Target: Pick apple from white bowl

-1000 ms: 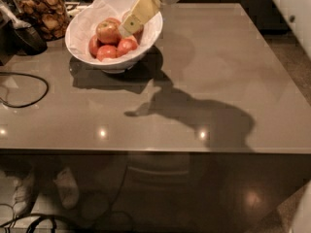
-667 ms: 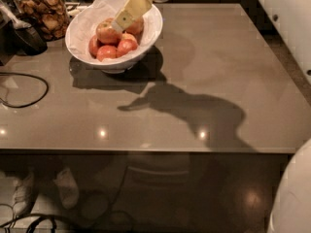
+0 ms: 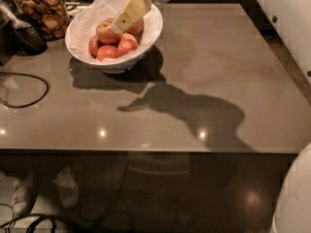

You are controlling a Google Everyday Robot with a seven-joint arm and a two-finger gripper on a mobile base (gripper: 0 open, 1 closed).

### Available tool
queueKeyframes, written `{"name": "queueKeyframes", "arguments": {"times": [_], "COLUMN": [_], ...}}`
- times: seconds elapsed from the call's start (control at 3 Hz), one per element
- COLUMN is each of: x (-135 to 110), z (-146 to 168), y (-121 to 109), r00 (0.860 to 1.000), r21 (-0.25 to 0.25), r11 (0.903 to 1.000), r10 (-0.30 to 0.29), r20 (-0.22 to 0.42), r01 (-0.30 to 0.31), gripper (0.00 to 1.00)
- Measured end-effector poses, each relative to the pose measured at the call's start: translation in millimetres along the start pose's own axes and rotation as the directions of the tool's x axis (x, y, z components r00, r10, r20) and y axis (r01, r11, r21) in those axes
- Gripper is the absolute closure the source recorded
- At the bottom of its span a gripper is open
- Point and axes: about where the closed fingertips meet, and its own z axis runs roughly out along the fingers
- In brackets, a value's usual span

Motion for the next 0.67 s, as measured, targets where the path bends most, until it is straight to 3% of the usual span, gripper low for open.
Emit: {"name": "queueKeyframes", "arguments": {"times": [0.67], "x": [-31.5], "z": [63.1], "y": [-14.8], "r00": [0.999], "r21": [0.004], "r11": [0.9999], "r10": [-0.014], "r20": [0.032], "r01": [0.014], "gripper": [0.00]}}
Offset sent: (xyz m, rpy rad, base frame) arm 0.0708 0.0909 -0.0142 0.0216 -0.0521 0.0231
